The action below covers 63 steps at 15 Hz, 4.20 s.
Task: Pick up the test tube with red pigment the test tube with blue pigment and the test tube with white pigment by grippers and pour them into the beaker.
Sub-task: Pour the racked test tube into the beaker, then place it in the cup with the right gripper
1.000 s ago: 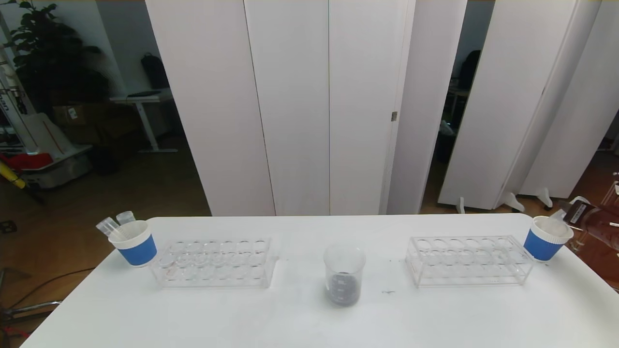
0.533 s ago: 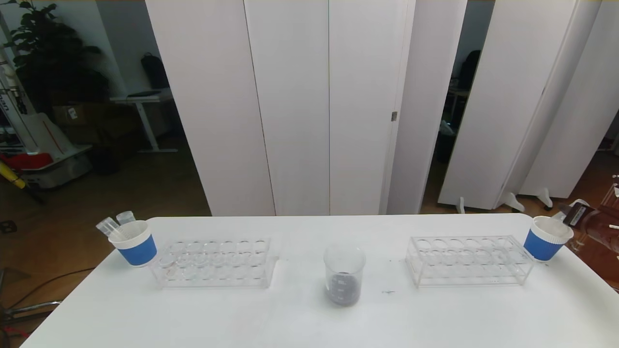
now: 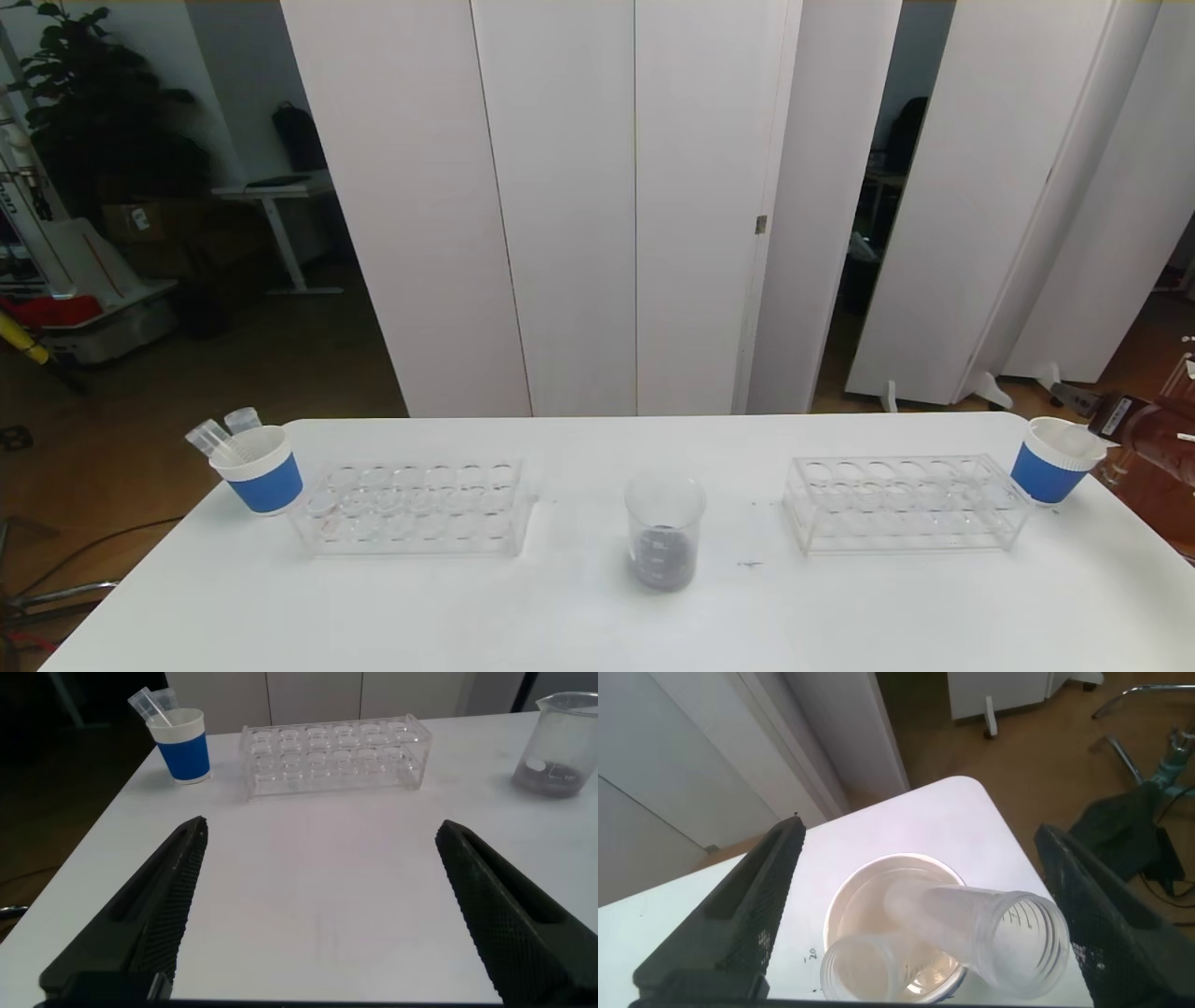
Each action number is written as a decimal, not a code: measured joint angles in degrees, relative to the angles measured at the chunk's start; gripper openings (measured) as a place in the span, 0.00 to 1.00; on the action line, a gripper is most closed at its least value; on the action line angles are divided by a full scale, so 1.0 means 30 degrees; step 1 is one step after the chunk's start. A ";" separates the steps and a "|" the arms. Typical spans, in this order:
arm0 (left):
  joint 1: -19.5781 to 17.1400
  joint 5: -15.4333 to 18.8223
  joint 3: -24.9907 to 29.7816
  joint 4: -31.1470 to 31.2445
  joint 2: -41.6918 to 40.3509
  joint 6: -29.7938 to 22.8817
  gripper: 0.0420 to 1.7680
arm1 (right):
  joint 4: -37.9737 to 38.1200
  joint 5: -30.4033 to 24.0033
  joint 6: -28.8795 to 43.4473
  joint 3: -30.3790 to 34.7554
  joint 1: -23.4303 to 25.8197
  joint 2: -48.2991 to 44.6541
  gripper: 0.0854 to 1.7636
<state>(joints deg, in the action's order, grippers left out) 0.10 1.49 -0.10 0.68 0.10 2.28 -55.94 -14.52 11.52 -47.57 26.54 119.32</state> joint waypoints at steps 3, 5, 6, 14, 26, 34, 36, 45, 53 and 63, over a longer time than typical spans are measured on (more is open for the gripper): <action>0.0000 0.0000 0.0000 0.0000 0.0000 0.0000 0.99 | -0.0106 0.0016 -0.0041 -0.0065 0.0000 -0.0020 0.99; 0.0000 -0.0004 0.0000 0.0000 0.0000 0.0000 0.99 | -0.0370 0.0000 -0.0020 -0.0130 -0.0016 -0.0045 0.99; 0.0000 -0.0004 0.0000 0.0000 0.0000 0.0000 0.99 | -0.0488 -0.0028 0.0008 -0.0195 -0.0020 -0.0102 0.99; 0.0000 0.0000 0.0000 0.0008 0.0000 0.0000 0.99 | -0.0313 -0.0333 0.0065 -0.1313 -0.0085 -0.1776 0.99; 0.0000 0.0000 0.0000 0.0000 0.0000 0.0000 0.99 | 0.9009 -0.2775 -0.0443 -0.3052 -0.0540 -1.1650 0.99; 0.0000 -0.0004 0.0000 0.0008 0.0000 0.0000 0.99 | 2.0988 -0.0065 -0.1792 -0.3466 -0.5595 -2.1025 0.99; 0.0000 0.0000 0.0000 0.0008 0.0000 0.0000 0.99 | 2.3422 0.1772 -0.1967 -0.3206 -0.6871 -2.3451 0.99; 0.0000 0.0000 0.0000 0.0008 0.0000 0.0000 0.99 | 2.7274 0.4596 -0.2024 0.2987 -0.8814 -3.2362 0.99; 0.0000 0.0000 0.0000 0.0008 0.0000 0.0000 0.99 | 2.6978 0.4669 -0.2491 1.0638 -0.8891 -3.8197 0.99; 0.0000 -0.0004 0.0000 0.0008 0.0000 0.0000 0.99 | 1.8977 0.5088 -0.3909 1.4986 -0.8863 -3.9782 0.99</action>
<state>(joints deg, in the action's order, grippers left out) 0.10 1.48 -0.10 0.71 0.10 2.28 0.99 0.74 -0.21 -2.61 -0.05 -0.02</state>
